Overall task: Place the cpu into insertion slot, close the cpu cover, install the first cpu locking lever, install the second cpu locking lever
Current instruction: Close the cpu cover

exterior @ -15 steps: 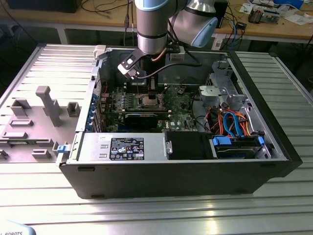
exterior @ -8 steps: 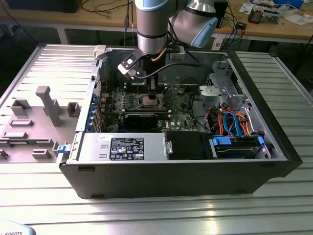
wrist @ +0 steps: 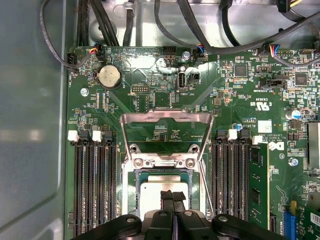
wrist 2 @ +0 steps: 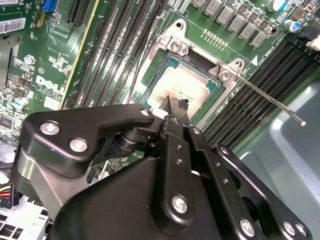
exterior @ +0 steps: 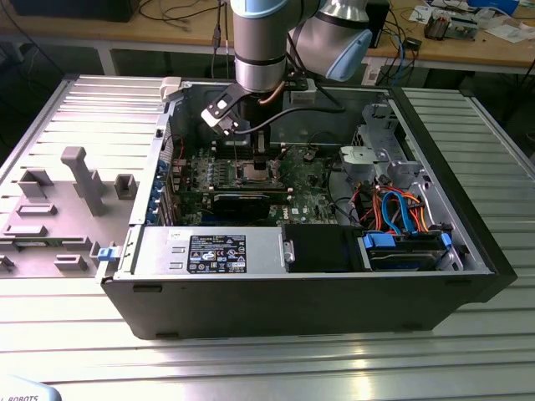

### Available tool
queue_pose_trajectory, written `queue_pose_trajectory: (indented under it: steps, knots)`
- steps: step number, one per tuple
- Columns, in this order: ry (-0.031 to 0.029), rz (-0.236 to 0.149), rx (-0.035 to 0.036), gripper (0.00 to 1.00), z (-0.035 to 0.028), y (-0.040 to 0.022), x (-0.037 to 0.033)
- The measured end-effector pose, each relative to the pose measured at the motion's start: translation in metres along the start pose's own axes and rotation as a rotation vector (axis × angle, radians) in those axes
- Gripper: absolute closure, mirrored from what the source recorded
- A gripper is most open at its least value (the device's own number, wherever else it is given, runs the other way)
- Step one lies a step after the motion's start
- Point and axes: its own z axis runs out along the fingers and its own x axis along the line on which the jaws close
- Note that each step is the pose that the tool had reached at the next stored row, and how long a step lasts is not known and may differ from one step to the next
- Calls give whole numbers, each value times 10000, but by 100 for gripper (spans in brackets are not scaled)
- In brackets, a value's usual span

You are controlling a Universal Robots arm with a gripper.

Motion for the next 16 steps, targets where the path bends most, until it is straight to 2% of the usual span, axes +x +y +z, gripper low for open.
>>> queue_pose_trajectory:
  steps: [8,16]
  knots:
    - [-11,-1,1,89,-3,1,1]
    - [-15,-1,-2,89,-42,2,-1]
